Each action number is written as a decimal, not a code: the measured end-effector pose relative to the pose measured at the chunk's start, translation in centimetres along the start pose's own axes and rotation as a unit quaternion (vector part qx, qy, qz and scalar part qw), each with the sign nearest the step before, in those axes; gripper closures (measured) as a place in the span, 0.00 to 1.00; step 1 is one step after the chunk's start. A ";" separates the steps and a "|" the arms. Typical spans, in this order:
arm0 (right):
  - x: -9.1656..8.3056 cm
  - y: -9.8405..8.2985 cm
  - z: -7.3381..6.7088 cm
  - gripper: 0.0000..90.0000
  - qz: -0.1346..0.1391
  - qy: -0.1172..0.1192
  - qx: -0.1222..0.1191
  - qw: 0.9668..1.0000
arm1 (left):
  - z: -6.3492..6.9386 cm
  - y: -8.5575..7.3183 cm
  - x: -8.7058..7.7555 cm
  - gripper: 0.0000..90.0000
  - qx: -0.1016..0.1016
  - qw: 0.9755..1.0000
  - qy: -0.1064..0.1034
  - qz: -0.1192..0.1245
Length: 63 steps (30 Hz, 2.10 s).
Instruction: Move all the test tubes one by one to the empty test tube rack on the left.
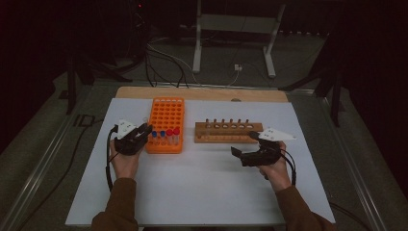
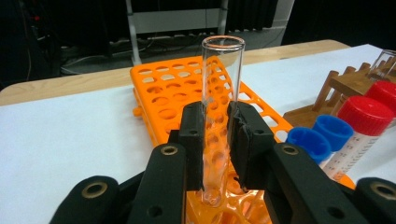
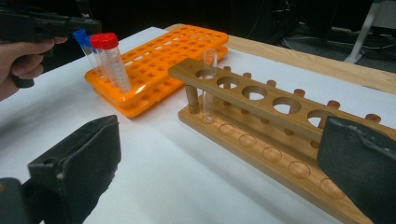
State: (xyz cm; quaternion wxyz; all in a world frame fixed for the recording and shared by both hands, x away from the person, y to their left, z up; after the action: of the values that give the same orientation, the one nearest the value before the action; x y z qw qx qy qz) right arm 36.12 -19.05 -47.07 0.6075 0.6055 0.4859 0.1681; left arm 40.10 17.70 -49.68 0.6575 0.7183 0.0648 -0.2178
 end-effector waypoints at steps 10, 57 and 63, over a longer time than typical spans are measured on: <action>0.1 -0.1 -0.1 0.00 -0.002 0.002 -0.001 1.000 | 0.3 -1.4 1.1 0.85 0.028 0.999 0.002 -0.043; 4.7 3.4 0.6 0.04 -0.016 -0.004 -0.012 1.000 | -0.1 -2.7 -2.5 0.34 -0.044 0.998 -0.016 -0.049; 6.3 3.8 0.9 0.07 -0.024 -0.005 -0.008 1.000 | 0.7 -2.2 -3.2 0.20 -0.050 0.998 -0.026 -0.036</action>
State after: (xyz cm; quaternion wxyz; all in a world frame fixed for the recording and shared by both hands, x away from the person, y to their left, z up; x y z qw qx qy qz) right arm 41.33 -13.75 -46.26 0.6184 0.5896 0.4962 0.1542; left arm 36.21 17.94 -50.47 0.6862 0.6757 0.0843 -0.2559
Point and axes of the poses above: each handheld gripper's, and its own axes: x roughly forward along the jaws, y roughly out of its top, z roughly to its right, the point moved 6 cm from there along x, roughly forward along the jaws, and after that the axes turned 12 degrees about y, right-handed, at the moved point
